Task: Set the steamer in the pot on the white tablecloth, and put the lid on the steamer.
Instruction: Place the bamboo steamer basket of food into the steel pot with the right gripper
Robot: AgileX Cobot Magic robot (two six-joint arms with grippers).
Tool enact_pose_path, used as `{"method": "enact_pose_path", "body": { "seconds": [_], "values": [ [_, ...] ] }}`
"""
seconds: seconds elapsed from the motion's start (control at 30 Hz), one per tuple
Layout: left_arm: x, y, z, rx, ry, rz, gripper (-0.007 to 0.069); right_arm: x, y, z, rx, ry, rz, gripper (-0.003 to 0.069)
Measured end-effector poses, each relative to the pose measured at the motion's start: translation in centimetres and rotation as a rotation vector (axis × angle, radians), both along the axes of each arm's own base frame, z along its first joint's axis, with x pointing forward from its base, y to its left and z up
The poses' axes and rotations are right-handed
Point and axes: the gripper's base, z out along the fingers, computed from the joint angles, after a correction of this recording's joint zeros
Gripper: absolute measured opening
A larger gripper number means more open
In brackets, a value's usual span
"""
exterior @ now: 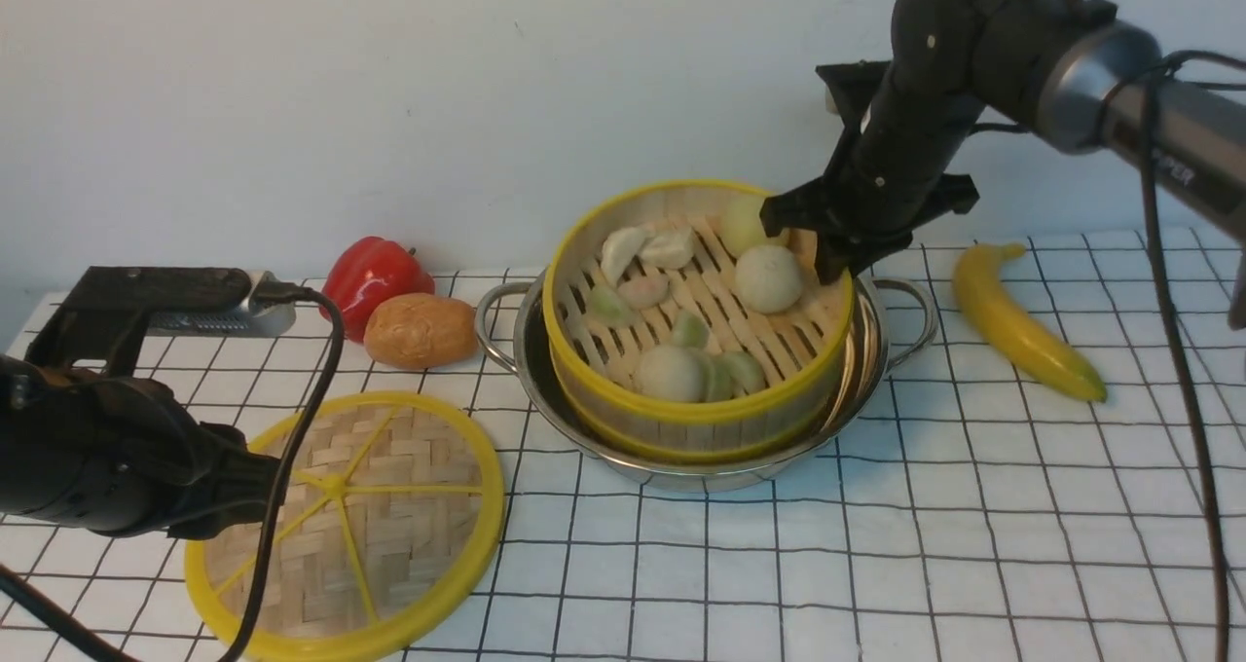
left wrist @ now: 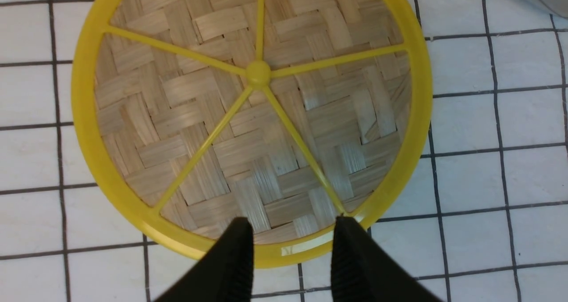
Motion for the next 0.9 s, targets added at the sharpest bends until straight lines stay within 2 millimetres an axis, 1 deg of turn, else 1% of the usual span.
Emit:
{"method": "enact_pose_path", "body": {
  "seconds": [0.07,0.27,0.33,0.4,0.73,0.9],
  "values": [
    [0.0,0.0,0.0,0.0,0.0,0.0,0.0243,0.1,0.0,-0.8,-0.009,0.014,-0.002,0.0081],
    [0.0,0.0,0.0,0.0,0.0,0.0,0.0243,0.4,0.1,-2.0,-0.015,0.035,-0.004,0.0081],
    [0.0,0.0,0.0,0.0,0.0,0.0,0.0243,0.6,0.2,-2.9,-0.02,0.049,-0.004,0.0081],
    [0.0,0.0,0.0,0.0,0.0,0.0,0.0243,0.6,0.2,-3.2,-0.019,0.054,-0.011,0.0081],
    [0.0,0.0,0.0,0.0,0.0,0.0,0.0243,0.7,0.2,-3.2,-0.022,0.05,-0.018,0.0081],
    [0.0,0.0,0.0,0.0,0.0,0.0,0.0243,0.7,0.2,-3.2,-0.015,0.05,-0.022,0.0122]
  ]
}}
